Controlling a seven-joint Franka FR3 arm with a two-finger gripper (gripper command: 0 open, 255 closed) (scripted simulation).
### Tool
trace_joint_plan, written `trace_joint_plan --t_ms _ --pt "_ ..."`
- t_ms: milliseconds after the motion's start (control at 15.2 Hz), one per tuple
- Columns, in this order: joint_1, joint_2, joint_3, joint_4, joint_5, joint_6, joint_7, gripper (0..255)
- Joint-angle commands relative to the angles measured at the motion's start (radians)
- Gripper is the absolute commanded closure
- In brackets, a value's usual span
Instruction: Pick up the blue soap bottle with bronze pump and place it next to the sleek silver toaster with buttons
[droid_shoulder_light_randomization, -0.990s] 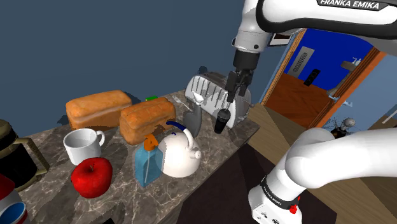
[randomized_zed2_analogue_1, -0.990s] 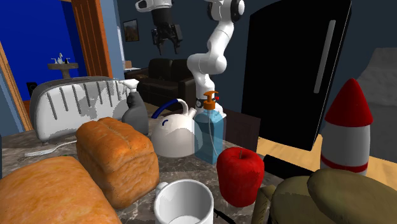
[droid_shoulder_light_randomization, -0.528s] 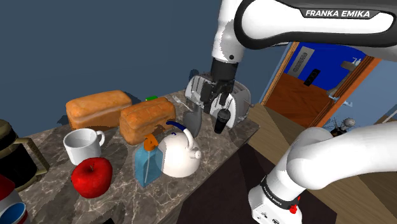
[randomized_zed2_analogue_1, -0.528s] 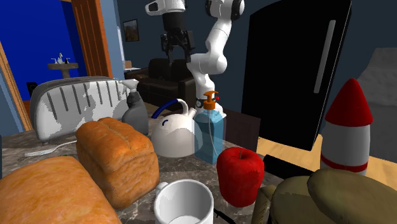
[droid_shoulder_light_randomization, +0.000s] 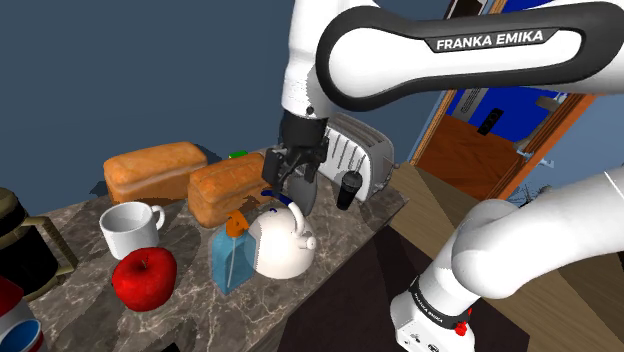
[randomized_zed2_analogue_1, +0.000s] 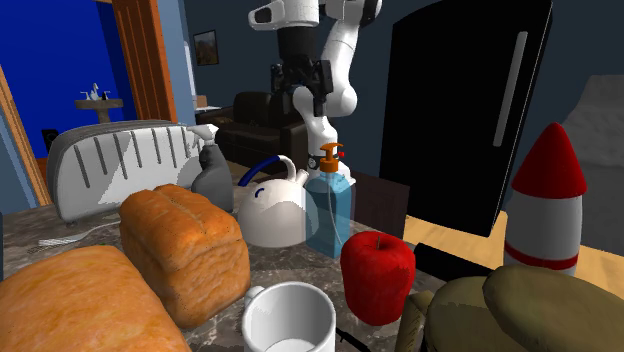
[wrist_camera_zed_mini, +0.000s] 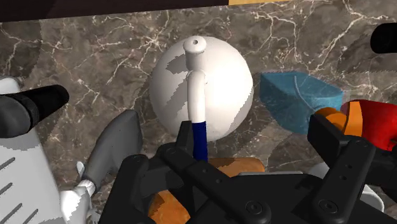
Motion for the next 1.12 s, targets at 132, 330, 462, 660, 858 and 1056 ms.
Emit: trace_joint_plan --t_ms 132,330,462,660,858,1056 --pt "-0.003 0.113 0.098 0.056 -0.022 0.09 0.113 0" --pt "-0.014 0.216 0.172 0.118 -0.071 0.147 0.211 0" --pt "-0.021 0.292 0.22 0.166 -0.122 0.179 0.284 0" --pt "-0.02 0.308 0.225 0.15 -0.13 0.208 0.293 0" --pt "-0.021 0.327 0.232 0.124 -0.14 0.25 0.301 0" --pt "-0.022 0.345 0.238 0.104 -0.15 0.286 0.309 0"
